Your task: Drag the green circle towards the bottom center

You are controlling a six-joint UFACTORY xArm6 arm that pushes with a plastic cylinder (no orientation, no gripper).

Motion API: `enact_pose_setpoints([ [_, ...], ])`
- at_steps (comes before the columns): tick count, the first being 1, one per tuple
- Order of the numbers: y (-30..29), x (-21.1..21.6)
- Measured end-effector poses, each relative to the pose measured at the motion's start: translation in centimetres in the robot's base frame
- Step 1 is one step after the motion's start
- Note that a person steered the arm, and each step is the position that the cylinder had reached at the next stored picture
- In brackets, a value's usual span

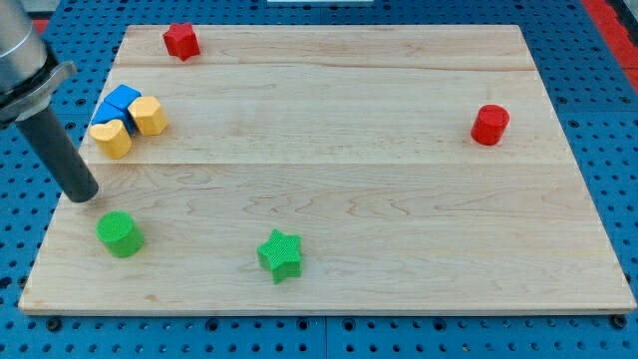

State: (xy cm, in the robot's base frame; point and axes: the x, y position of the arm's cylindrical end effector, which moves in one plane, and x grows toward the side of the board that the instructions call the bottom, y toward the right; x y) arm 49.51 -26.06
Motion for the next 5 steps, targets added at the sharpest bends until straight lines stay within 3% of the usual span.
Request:
enact_pose_setpoints([
  [4,-3.2,0.7],
  [5,0.2,1.0],
])
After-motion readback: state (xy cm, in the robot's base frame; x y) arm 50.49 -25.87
